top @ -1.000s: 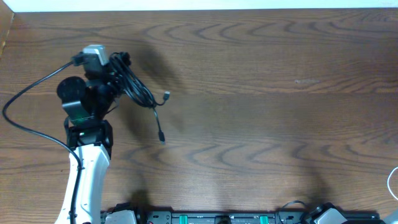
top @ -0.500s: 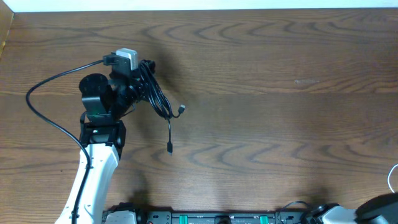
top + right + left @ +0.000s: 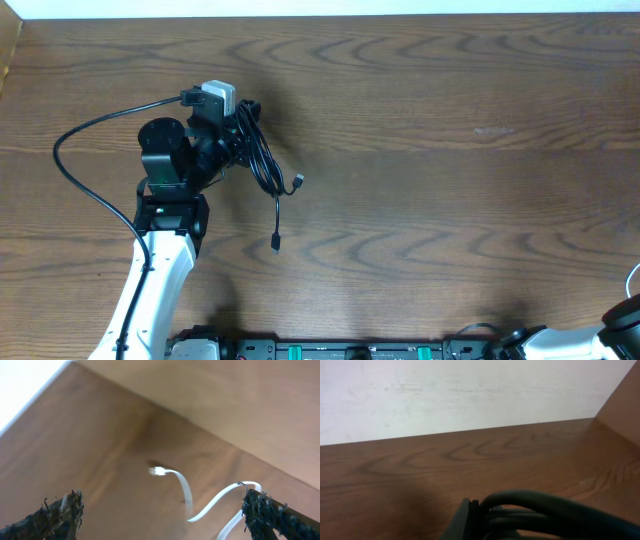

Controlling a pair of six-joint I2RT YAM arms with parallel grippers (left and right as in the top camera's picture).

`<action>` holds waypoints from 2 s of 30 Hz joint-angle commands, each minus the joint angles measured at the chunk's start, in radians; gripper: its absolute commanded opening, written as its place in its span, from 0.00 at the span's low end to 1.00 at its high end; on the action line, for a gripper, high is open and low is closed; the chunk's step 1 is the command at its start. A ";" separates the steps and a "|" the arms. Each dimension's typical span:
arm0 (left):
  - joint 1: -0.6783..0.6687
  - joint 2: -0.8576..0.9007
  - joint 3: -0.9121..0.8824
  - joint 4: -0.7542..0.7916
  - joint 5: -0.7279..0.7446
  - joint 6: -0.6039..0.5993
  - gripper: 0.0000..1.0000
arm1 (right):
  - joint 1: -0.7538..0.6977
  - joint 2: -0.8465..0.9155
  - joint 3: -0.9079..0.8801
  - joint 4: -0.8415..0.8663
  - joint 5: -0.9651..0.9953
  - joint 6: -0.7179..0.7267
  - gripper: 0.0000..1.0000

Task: Untangle cables

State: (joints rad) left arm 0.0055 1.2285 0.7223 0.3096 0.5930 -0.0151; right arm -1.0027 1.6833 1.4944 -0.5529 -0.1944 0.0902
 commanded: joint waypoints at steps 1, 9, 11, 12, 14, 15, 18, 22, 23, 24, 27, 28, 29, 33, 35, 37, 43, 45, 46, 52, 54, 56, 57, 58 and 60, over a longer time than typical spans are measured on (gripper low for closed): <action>-0.004 -0.007 0.017 -0.004 0.006 0.051 0.07 | 0.105 -0.079 0.060 0.000 -0.156 -0.017 0.99; -0.128 0.011 0.017 -0.043 0.006 0.159 0.07 | 0.463 -0.206 0.068 -0.124 -0.133 -0.163 0.99; -0.198 0.023 0.017 -0.039 0.006 0.193 0.07 | 0.583 -0.219 0.068 -0.209 -0.126 -0.178 0.99; -0.224 0.027 0.017 -0.037 0.006 0.203 0.07 | 0.615 -0.219 0.068 -0.238 -0.121 -0.178 0.99; -0.268 0.035 0.017 -0.023 0.005 0.206 0.07 | 0.700 -0.219 0.066 -0.312 -0.089 -0.179 0.99; -0.286 0.039 0.017 -0.014 0.005 0.206 0.07 | 0.725 -0.219 0.063 -0.329 -0.069 -0.179 0.99; -0.322 0.043 0.017 0.011 0.005 0.205 0.07 | 0.832 -0.219 0.061 -0.411 0.009 -0.186 0.99; -0.351 0.043 0.017 0.012 0.006 0.204 0.07 | 1.039 -0.219 0.060 -0.509 0.130 -0.190 0.99; -0.355 0.043 0.017 0.010 0.006 0.201 0.07 | 1.065 -0.219 0.060 -0.517 0.145 -0.190 0.99; -0.361 0.043 0.017 0.008 0.007 0.201 0.07 | 1.122 -0.219 0.060 -0.535 0.171 -0.190 0.99; -0.370 0.043 0.017 0.006 0.036 0.201 0.07 | 1.256 -0.219 0.058 -0.558 0.214 -0.193 0.99; -0.370 0.043 0.017 0.006 0.051 0.201 0.07 | 1.276 -0.219 0.056 -0.558 0.214 -0.193 0.99; -0.370 0.043 0.017 0.006 0.082 0.201 0.08 | 1.331 -0.219 0.045 -0.554 0.214 -0.193 0.99; -0.370 0.043 0.017 0.006 0.143 0.194 0.07 | 1.472 -0.219 -0.046 -0.498 0.230 -0.167 0.99; -0.370 0.043 0.017 0.006 0.179 0.194 0.07 | 1.508 -0.219 -0.083 -0.466 0.228 -0.164 0.99; -0.369 0.043 0.017 0.010 0.176 0.211 0.07 | 1.546 -0.219 -0.096 -0.450 0.226 -0.155 0.99; -0.362 0.043 0.017 -0.005 -0.314 0.286 0.07 | 1.629 -0.231 -0.096 -0.404 0.283 -0.128 0.99; -0.362 0.045 0.017 -0.010 -0.421 0.318 0.07 | 1.630 -0.232 -0.096 -0.396 0.282 -0.127 0.99; -0.362 0.047 0.017 -0.013 -0.519 0.342 0.07 | 1.630 -0.232 -0.096 -0.392 0.283 -0.120 0.99; -0.362 0.055 0.017 -0.018 -0.781 0.358 0.15 | 1.630 -0.232 -0.096 -0.378 0.282 -0.102 0.99; -0.362 0.055 0.017 -0.018 -0.781 0.358 0.47 | 1.640 -0.232 -0.096 -0.377 0.273 -0.102 0.99; -0.362 0.055 0.017 -0.027 -0.781 0.358 0.64 | 1.654 -0.232 -0.096 -0.377 0.257 -0.103 0.99; -0.362 0.055 0.017 -0.034 -0.779 0.358 0.72 | 1.664 -0.232 -0.096 -0.375 0.246 -0.103 0.99; -0.363 0.055 0.017 -0.052 -0.757 0.358 0.73 | 1.676 -0.232 -0.096 -0.372 0.239 -0.103 0.99; -0.363 0.055 0.017 -0.078 -0.667 0.359 0.73 | 1.691 -0.232 -0.096 -0.357 0.240 -0.106 0.99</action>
State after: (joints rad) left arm -0.3599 1.2804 0.7227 0.2558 -0.1402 0.3389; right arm 0.6613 1.4651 1.3979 -0.9237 0.0624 -0.0296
